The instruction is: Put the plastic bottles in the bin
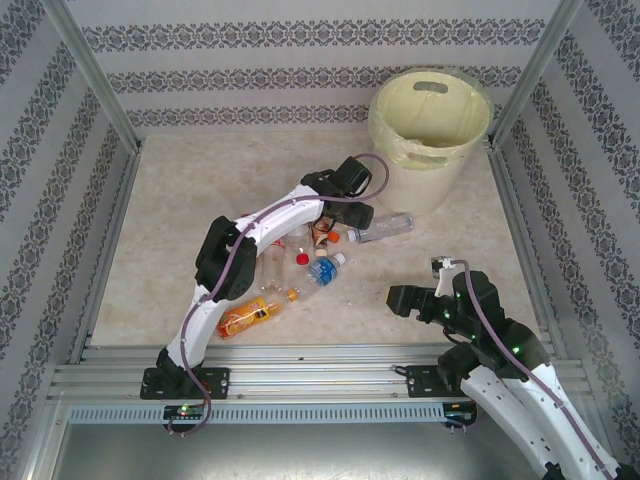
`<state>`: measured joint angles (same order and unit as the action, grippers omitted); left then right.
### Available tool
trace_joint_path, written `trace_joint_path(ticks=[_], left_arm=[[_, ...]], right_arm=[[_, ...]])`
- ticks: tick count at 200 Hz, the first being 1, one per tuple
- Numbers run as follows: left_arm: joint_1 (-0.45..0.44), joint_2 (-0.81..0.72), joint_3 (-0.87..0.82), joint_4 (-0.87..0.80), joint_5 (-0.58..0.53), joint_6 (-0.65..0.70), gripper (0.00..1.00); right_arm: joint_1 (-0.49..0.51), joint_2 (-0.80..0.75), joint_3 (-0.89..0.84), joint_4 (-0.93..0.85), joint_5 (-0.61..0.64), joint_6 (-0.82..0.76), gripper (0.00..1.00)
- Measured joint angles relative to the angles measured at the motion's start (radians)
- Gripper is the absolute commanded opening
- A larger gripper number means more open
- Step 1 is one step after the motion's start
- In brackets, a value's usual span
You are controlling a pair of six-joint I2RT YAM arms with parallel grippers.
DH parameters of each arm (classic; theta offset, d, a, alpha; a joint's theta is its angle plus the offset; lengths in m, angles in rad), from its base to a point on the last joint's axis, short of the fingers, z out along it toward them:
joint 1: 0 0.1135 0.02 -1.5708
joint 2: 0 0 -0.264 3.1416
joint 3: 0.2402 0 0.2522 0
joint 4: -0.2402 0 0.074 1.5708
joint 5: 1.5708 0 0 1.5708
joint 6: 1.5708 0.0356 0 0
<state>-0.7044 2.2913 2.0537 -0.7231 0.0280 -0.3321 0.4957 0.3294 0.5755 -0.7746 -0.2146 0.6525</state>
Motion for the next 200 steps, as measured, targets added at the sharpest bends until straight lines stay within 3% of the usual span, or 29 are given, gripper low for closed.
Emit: trace_joint_path(ticks=[62, 142, 200], left_arm=[[0.019, 0.054, 0.072, -0.019, -0.04, 0.018, 0.8], [0.06, 0.198, 0.221, -0.025, -0.021, 0.018, 0.8], [0.07, 0.235, 0.238, -0.026, 0.018, 0.017, 0.75]], right_arm=[[0.0, 0.002, -0.009, 0.0, 0.0, 0.0, 0.94], [0.0, 0.009, -0.009, 0.0, 0.0, 0.0, 0.94], [0.0, 0.018, -0.01, 0.0, 0.0, 0.0, 0.94]])
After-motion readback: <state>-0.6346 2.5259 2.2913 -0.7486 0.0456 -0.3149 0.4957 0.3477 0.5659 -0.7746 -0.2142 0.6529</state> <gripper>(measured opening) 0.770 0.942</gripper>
